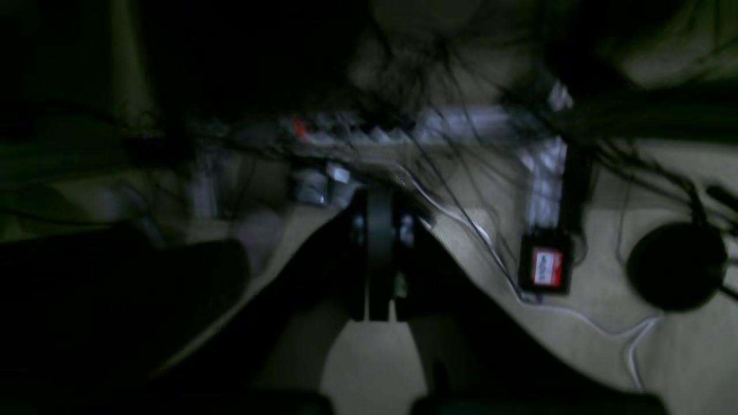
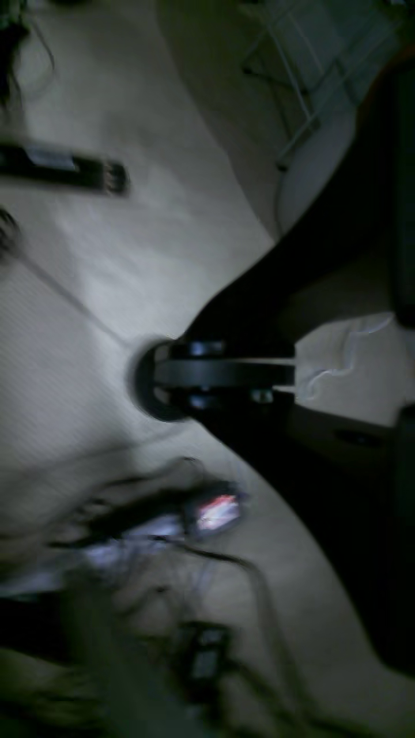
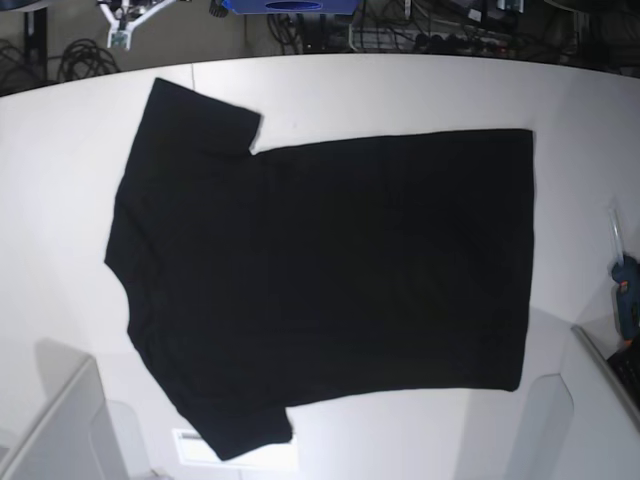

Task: Fold the T-shirt properly
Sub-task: 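Move both grippers down to the shoulder corners of the black T-shirt, then grasp the shoulder corners with both grippers and pull them toward the robot, then lift the shirt edge with both grippers and fold it over the body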

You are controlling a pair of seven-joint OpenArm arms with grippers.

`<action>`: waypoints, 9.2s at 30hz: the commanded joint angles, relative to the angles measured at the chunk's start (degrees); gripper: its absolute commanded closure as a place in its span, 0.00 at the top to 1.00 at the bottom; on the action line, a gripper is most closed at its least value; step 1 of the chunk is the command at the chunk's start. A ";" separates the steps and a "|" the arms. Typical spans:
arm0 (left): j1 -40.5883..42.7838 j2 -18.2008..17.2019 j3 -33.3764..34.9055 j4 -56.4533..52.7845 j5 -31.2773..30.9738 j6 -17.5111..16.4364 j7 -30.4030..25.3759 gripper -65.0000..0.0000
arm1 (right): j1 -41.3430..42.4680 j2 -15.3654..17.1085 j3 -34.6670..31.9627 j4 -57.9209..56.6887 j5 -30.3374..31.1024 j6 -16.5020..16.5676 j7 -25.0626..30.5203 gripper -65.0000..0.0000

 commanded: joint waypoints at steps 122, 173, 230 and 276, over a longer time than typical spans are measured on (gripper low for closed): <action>-24.22 4.47 -29.33 9.48 -23.23 -25.04 35.13 0.00 | 8.63 10.13 1.58 7.31 54.21 8.38 -8.97 0.00; -11.30 4.91 -33.28 26.36 -27.36 -29.09 35.22 0.00 | 5.28 7.93 4.13 16.54 54.13 16.91 -11.34 0.00; -44.80 4.65 -33.90 16.69 -19.10 -16.69 48.94 0.00 | 50.65 7.93 -2.29 -1.65 47.27 2.23 -27.16 0.00; -43.65 8.08 -41.90 18.09 -18.22 -16.95 48.94 0.88 | 32.01 4.68 -0.71 14.61 42.17 -4.54 -9.06 0.36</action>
